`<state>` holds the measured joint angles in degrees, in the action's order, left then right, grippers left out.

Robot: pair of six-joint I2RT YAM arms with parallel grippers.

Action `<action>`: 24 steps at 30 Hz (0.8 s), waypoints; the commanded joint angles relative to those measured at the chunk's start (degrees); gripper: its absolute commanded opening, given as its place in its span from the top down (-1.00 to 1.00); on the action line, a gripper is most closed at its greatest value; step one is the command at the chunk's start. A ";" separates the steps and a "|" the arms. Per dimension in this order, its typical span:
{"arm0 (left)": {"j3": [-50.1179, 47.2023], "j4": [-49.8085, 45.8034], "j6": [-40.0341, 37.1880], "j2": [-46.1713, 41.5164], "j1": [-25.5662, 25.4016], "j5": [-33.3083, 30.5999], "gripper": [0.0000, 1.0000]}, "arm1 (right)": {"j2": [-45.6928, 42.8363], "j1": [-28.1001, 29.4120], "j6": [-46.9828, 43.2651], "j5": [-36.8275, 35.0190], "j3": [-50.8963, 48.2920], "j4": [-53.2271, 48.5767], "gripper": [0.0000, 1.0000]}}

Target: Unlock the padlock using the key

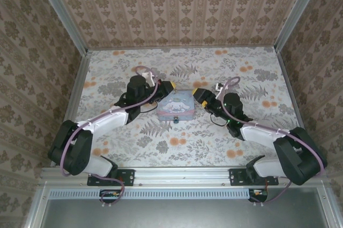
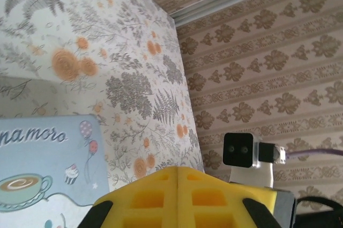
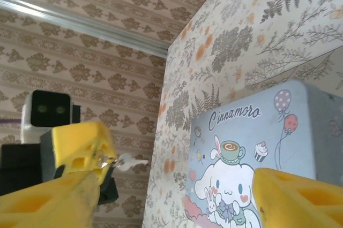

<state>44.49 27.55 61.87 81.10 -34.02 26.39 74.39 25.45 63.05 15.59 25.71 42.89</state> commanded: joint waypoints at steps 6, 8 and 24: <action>5.29 -4.04 -9.03 -1.38 0.27 5.75 1.00 | -5.22 -4.27 -9.69 0.29 1.26 -8.21 -0.99; 5.96 -3.82 -10.37 -1.23 0.27 6.85 1.00 | -4.77 -4.75 -7.99 0.82 0.23 -3.30 -0.99; 7.43 -0.25 -12.19 -0.92 -0.52 12.43 1.00 | 9.38 1.21 -1.07 10.86 3.73 26.02 -0.29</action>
<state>50.24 24.86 51.11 80.82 -34.09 36.91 82.02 25.69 61.65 24.75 27.70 61.95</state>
